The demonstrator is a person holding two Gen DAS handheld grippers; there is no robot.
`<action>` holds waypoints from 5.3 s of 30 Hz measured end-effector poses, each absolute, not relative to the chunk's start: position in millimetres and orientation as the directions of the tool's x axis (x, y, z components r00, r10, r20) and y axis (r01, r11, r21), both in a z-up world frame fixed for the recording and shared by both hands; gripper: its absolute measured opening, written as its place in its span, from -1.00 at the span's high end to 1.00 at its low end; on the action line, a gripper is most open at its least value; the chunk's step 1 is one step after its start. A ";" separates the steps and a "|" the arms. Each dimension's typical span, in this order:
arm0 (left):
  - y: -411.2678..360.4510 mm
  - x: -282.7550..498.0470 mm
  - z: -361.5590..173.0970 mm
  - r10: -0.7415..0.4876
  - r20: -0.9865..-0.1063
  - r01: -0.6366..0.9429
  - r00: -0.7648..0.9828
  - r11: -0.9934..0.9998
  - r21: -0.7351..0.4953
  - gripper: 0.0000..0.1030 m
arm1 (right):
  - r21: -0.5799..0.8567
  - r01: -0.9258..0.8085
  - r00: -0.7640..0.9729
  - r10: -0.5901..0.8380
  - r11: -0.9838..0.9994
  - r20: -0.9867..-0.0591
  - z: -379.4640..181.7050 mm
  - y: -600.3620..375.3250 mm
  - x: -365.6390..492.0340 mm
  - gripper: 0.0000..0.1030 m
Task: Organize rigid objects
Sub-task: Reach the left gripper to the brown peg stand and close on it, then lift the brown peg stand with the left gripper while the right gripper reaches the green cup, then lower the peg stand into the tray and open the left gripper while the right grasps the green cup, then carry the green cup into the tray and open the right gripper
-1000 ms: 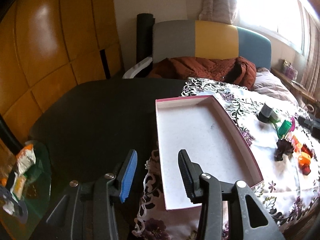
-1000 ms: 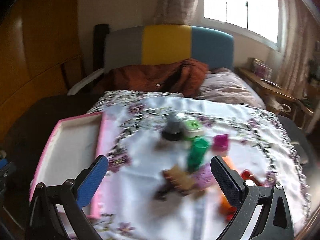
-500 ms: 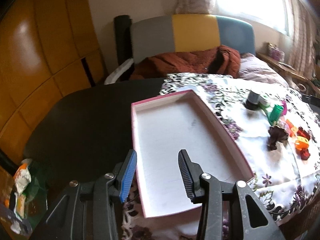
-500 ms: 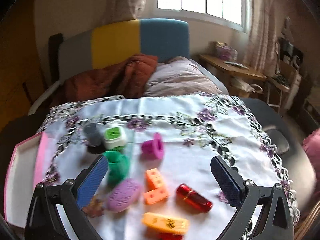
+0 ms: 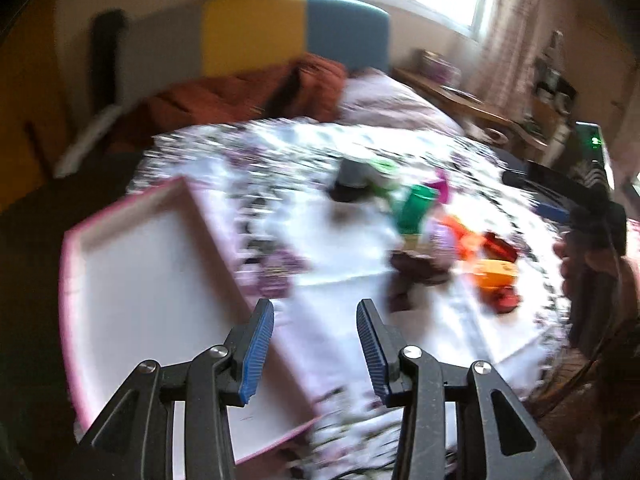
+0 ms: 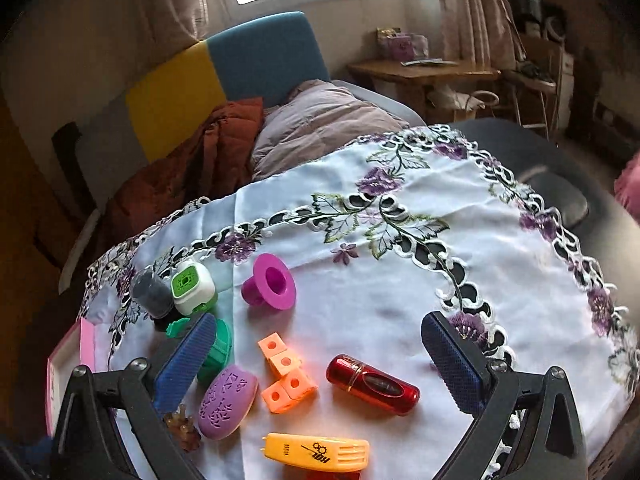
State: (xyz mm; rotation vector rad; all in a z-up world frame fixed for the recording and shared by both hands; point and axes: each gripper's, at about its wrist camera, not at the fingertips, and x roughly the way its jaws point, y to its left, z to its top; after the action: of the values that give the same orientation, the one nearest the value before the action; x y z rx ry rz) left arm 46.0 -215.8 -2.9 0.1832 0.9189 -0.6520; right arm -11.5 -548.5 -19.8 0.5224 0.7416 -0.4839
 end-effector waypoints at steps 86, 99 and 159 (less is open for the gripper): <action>-73.5 93.0 -2.1 -0.421 -0.748 0.323 0.513 0.902 -0.286 -0.30 | 0.071 0.249 0.498 -0.065 0.966 -0.865 -89.4 -454.2 104.7 0.23; -41.9 160.3 -25.3 -0.382 -0.784 0.239 0.490 0.923 -0.300 -0.30 | 0.096 0.153 0.544 -0.003 0.984 -0.839 -75.4 -434.8 104.1 0.26; 18.5 41.7 2.9 -0.192 -0.734 0.119 0.651 0.981 -0.151 -0.45 | 0.129 -0.370 0.556 0.330 0.920 -0.763 -6.4 -178.2 99.2 0.26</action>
State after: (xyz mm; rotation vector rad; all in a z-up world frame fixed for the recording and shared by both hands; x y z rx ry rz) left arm 41.7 18.5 2.9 -0.0922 0.8433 -0.1766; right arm 99.2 -178.2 -6.4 -0.0480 0.8897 0.4133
